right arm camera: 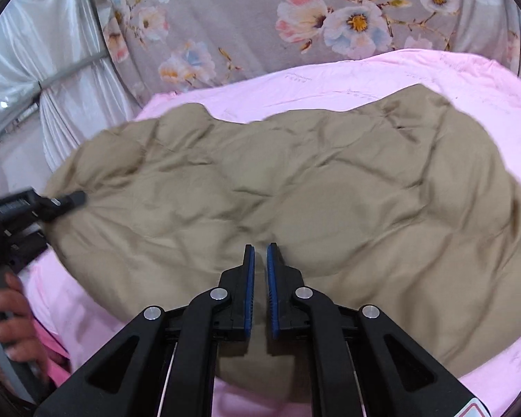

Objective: Fold large clothes

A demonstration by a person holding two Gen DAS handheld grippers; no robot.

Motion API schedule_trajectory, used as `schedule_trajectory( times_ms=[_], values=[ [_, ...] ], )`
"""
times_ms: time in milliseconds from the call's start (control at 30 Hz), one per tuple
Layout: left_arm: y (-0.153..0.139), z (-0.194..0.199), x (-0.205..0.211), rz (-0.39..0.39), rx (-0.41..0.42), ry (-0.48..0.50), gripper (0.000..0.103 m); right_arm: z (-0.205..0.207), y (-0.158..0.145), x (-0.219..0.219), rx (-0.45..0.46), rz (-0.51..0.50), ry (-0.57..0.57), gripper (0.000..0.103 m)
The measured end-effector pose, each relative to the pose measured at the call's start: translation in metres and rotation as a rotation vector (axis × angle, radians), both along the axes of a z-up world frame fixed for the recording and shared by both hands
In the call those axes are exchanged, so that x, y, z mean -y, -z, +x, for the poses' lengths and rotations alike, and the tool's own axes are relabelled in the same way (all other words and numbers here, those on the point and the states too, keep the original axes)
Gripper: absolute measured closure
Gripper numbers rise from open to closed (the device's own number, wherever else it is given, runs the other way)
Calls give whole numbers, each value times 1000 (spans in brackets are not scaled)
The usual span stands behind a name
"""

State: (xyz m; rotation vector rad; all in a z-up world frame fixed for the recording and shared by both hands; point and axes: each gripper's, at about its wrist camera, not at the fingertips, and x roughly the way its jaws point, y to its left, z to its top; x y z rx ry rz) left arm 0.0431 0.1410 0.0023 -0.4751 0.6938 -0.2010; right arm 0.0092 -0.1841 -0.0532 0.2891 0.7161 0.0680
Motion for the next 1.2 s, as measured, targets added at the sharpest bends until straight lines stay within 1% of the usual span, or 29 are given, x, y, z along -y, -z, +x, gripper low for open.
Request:
schedule_trajectory(
  times_ms=[100, 200, 267, 300, 367, 433, 500, 567, 700, 767, 833, 900, 1033, 1100, 1200],
  values=[
    [-16, -6, -7, 26, 36, -5, 85, 9, 14, -8, -54, 56, -64, 98],
    [-33, -17, 3, 66, 91, 27, 86, 16, 24, -25, -55, 29, -87, 98],
    [-48, -29, 19, 108, 150, 70, 86, 21, 28, -31, -51, 15, -97, 98],
    [-56, -35, 32, 117, 179, 105, 86, 24, 29, -31, -53, 20, -100, 98],
    [-67, -46, 57, 146, 221, 163, 86, 26, 30, -26, -65, 51, -99, 98],
    [-76, -58, 88, 191, 273, 235, 86, 23, 27, -19, -79, 76, -93, 99],
    [-80, -63, 116, 203, 288, 307, 86, 15, 21, -10, -85, 108, -84, 98],
    [-76, -62, 138, 200, 282, 365, 86, 2, 13, 3, -74, 133, -63, 98],
    [-55, -52, 181, 220, 226, 450, 86, -21, 0, 35, -54, 127, 12, 97],
    [-40, -47, 201, 244, 190, 485, 86, -31, -6, 52, -48, 105, 58, 95],
    [-26, -44, 219, 270, 159, 512, 86, -42, -10, 70, -39, 82, 109, 95],
    [-13, -42, 235, 294, 131, 536, 86, -52, -11, 87, -32, 79, 146, 95],
    [12, -44, 269, 359, 79, 598, 87, -71, -11, 106, -25, 54, 204, 95],
    [23, -50, 283, 390, 67, 626, 87, -79, -10, 117, -25, 15, 239, 95],
    [34, -59, 297, 443, 73, 640, 87, -93, -9, 134, -19, -33, 279, 95]
  ],
)
